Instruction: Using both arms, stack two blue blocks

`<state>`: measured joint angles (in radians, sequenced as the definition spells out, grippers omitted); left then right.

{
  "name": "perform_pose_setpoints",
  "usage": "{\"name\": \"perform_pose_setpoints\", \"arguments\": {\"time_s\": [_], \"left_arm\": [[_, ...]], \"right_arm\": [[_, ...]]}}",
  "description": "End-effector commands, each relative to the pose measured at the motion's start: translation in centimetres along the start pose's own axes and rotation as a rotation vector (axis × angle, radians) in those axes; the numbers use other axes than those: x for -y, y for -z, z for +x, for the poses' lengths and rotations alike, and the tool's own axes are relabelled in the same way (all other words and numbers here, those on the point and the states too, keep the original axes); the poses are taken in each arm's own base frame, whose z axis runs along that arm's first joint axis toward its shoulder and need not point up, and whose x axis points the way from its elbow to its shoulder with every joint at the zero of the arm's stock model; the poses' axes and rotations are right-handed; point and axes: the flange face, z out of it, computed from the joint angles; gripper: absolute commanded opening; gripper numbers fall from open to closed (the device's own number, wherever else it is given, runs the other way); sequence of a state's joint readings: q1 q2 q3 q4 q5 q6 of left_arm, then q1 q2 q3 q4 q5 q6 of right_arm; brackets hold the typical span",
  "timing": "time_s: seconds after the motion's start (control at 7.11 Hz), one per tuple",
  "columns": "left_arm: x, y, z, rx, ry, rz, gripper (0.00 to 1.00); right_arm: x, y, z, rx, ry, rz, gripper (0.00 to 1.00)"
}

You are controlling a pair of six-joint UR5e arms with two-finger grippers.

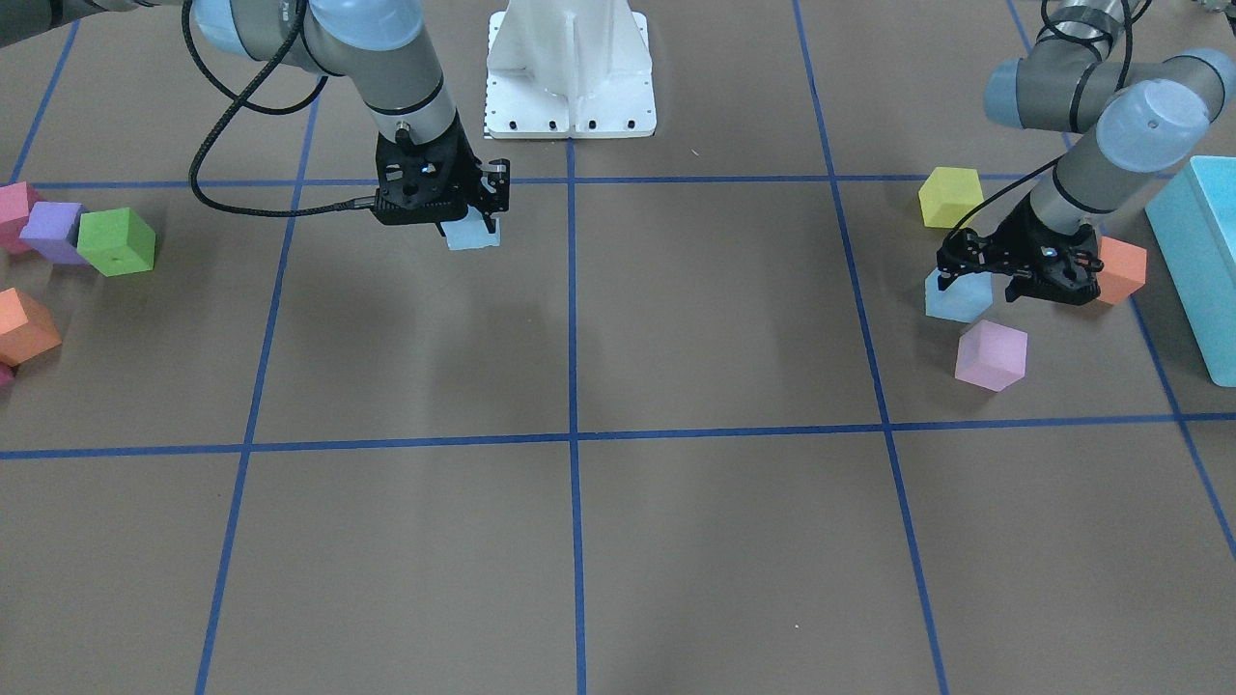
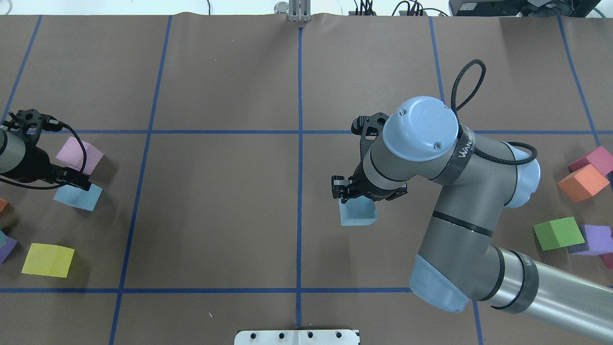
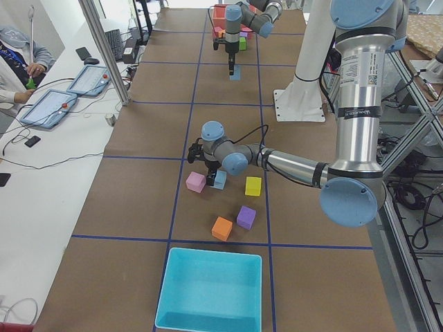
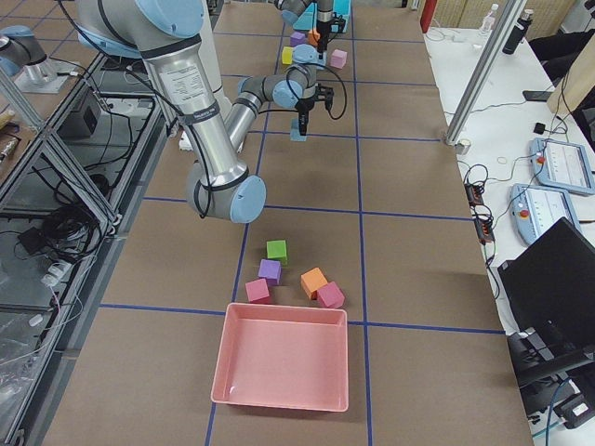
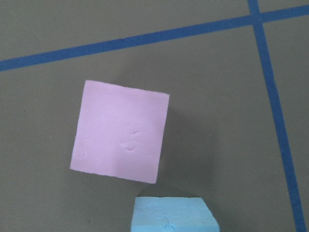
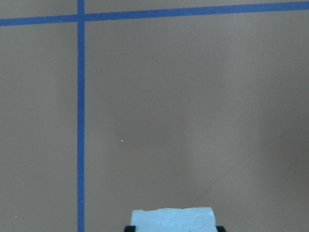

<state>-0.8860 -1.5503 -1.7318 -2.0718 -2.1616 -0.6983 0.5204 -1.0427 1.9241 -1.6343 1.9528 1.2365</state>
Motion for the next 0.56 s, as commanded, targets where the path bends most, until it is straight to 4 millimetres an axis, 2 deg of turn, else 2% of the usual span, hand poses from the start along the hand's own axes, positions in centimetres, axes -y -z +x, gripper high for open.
{"name": "perform_pose_setpoints", "arguments": {"time_s": [0.0, 0.14, 0.28, 0.42], "left_arm": [[-0.2, -1.1, 0.0, -0.004, 0.011, -0.011, 0.97], [0.0, -1.5, 0.4, -0.006, 0.021, -0.014, 0.9], [0.2, -1.6, 0.7, -0.01, 0.023, -0.015, 0.71], [0.4, -1.5, 0.9, -0.015, 0.024, -0.013, 0.6]], "right_arm": [[-0.1, -3.1, -1.2, 0.021, -0.009, 0.021, 0.57], [-0.4, -3.6, -1.4, 0.024, -0.003, 0.02, 0.57], [-0.4, -3.4, -2.1, 0.031, 0.001, 0.024, 0.57], [-0.2, -4.0, -2.5, 0.023, -0.02, 0.022, 0.57]]}}
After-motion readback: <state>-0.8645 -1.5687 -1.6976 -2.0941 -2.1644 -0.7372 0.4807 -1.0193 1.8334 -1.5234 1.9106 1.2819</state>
